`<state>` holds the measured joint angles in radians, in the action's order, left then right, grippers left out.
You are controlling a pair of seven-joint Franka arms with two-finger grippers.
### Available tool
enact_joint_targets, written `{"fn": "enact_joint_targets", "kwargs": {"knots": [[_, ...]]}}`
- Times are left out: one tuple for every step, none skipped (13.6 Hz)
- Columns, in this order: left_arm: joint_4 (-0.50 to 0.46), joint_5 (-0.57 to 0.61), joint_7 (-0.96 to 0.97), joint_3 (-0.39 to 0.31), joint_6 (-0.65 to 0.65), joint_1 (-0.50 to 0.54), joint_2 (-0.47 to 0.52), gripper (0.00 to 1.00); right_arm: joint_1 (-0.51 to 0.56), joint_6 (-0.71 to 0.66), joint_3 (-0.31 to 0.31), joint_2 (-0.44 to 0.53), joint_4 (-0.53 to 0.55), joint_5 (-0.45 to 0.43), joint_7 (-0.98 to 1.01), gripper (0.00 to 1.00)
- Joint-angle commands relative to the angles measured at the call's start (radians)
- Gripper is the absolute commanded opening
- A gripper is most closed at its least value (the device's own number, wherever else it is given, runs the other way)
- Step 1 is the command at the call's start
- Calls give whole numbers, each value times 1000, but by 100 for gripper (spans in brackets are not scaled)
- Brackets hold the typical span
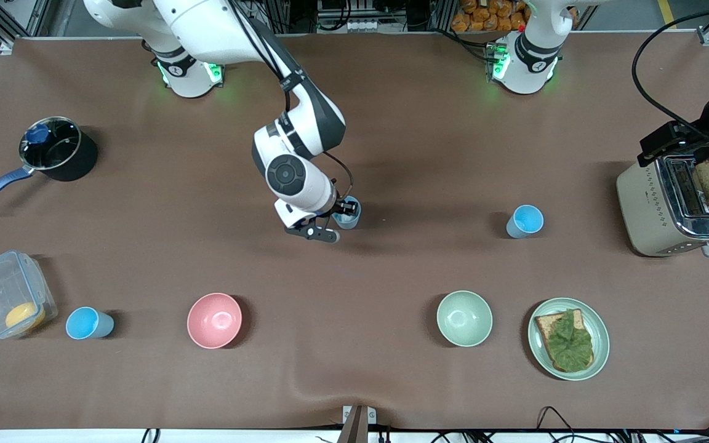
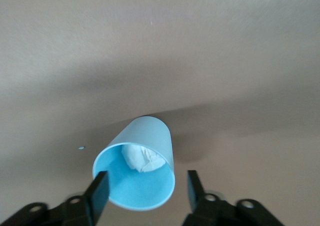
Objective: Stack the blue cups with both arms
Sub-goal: 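Carry the blue cup to the table middle and set it down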
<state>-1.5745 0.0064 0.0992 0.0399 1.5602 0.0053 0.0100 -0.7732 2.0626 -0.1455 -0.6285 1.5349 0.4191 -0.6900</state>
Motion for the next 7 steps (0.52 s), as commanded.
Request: {"fn": "enact_joint_targets", "kwargs": {"knots": [[8,7,7,6,-14,5,1,100,87,-198,3,3,-140,7,3,100],[8,7,7,6,-14,5,1,100,118,-252,3,10,-169,7,6,100],[10,6,7,6,-14,4,1,100,149,-287,3,24,-179,1,10,100],[10,7,10,9,-14,-1,1,100,175,-311,3,41,-180,-28,20,100],[10,7,14,12,-14,-2,2,100,193,-335,3,53,-180,-84,42,100],[10,7,14,14,-14,-2,2,100,209,-357,1,59,-183,-126,43,100],[10,7,14,14,-14,-4,2,100,230,-367,0,78,-190,-132,43,100]]}}
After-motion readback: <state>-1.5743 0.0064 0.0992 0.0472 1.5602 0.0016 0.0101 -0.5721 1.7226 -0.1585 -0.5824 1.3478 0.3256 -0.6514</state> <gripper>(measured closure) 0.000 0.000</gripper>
